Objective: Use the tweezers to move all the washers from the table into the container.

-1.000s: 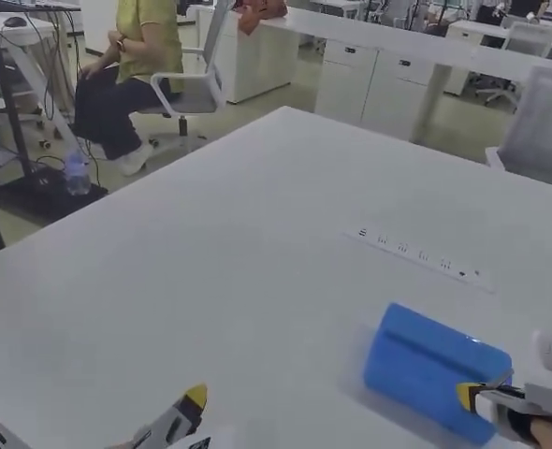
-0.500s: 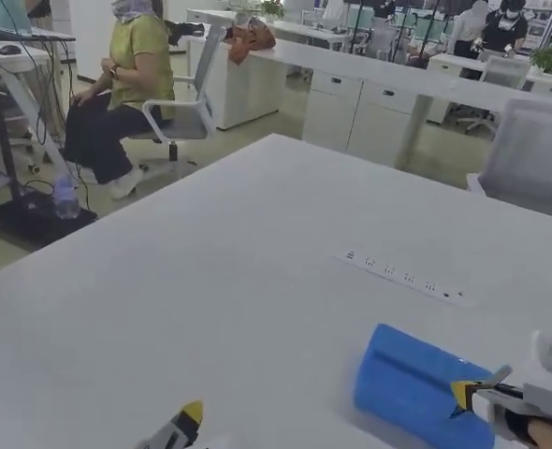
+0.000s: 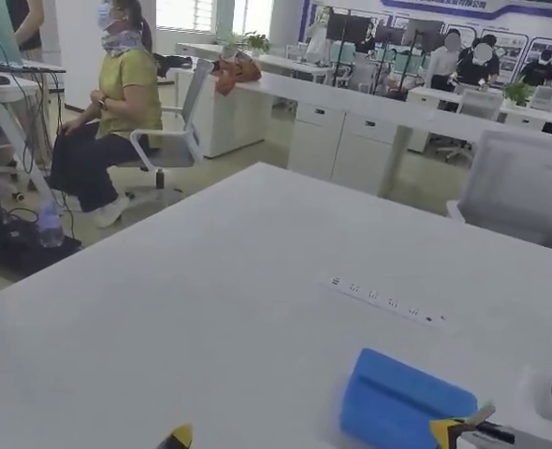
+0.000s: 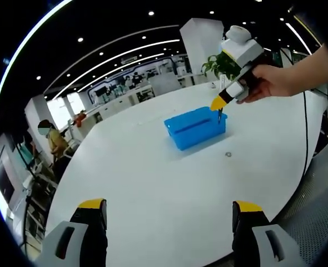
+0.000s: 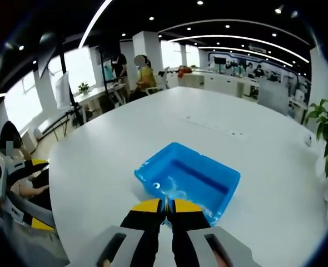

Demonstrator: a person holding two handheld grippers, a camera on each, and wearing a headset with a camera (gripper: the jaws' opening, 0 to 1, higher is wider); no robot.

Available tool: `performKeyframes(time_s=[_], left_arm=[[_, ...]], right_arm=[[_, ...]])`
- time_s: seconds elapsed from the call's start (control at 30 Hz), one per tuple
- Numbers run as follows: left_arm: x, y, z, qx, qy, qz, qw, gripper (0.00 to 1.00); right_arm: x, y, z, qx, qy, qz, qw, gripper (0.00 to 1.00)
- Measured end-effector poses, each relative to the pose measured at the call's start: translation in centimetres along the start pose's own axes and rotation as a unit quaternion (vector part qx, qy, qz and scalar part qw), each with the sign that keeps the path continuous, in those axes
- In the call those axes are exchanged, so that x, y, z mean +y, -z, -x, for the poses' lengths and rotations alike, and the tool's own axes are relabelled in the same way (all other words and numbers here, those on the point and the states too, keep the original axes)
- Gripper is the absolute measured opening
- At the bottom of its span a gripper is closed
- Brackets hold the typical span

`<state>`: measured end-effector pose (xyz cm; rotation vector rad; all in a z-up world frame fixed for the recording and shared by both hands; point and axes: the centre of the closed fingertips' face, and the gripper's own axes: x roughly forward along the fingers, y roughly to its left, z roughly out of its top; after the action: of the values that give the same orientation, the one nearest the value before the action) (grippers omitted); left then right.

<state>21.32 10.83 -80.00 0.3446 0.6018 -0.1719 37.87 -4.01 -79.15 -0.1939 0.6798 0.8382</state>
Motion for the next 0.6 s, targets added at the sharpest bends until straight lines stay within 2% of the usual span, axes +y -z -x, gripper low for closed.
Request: performKeyframes(time_s=[0.07,0.27,0.37,0.53,0.6], left_arm=[[0.0,0.2,0.0,0.004,0.002,0.001,1.0000,0.96],[-0.3,-0.2,0.2,-0.004,0.014,0.011,0.9998,0.98],[-0.3,-1.0,0.7,-0.023,0.015,0.016,0.9995,0.98],[-0.3,-1.5,1.1,-0.027,0.023,0.033,0.9988,0.99],[-0.5,-1.9,1.5,-0.036,0.025,0.046,0.9980,0.99]], right_arm=[[0.6,0.8,0.0,0.003,-0.004,-0.004,1.0000,0.03],[1.9,2.4,-0.4,0.008,-0.020,-0.017,0.9996,0.04],[2.6,3.1,-0.8,0.017,-0.026,-0.012,0.9994,0.04],[3.6,4.3,-1.1,0.031,-0.038,0.005,0.9988,0.04],[3.6,4.6,-1.3,0.032,-0.039,0.005,0.9987,0.04]])
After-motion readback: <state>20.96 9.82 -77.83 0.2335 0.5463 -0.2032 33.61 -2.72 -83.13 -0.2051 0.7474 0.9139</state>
